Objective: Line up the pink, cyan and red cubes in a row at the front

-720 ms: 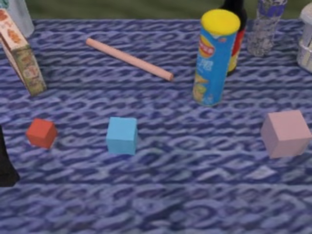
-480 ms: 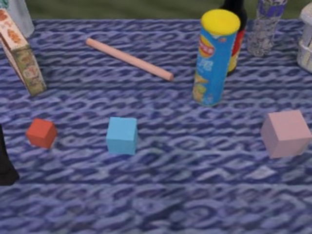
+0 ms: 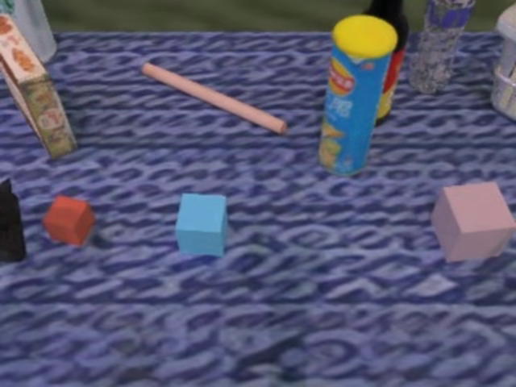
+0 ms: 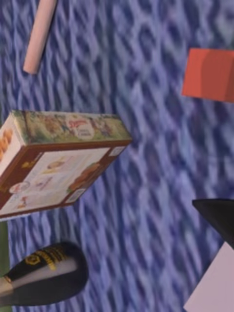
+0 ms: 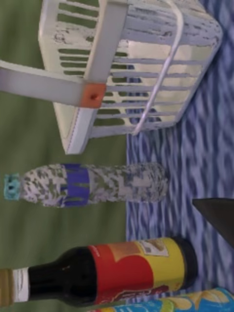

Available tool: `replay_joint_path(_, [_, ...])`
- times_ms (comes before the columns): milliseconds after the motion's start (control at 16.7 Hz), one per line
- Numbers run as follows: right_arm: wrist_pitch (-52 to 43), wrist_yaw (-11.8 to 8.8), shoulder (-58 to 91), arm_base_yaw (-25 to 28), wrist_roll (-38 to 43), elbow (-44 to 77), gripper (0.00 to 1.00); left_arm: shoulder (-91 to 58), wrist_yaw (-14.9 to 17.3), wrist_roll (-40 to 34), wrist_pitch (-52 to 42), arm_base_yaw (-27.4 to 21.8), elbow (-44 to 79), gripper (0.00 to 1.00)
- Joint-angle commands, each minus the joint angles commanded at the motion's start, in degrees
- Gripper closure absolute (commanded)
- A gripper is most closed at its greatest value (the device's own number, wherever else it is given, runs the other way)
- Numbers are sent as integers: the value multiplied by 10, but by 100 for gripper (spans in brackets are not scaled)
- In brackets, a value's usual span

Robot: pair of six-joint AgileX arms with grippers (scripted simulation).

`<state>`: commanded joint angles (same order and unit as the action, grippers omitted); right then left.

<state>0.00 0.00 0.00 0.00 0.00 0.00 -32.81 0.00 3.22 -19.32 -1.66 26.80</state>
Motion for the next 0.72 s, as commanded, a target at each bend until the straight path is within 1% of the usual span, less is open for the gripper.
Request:
replay_joint_path(360, [0, 0, 0, 0, 0, 0, 0, -376, -2, 34, -197, -16, 251, 0])
replay_joint_path(720, [0, 0, 0, 0, 0, 0, 0, -658, -1, 60, -356, -30, 467, 0])
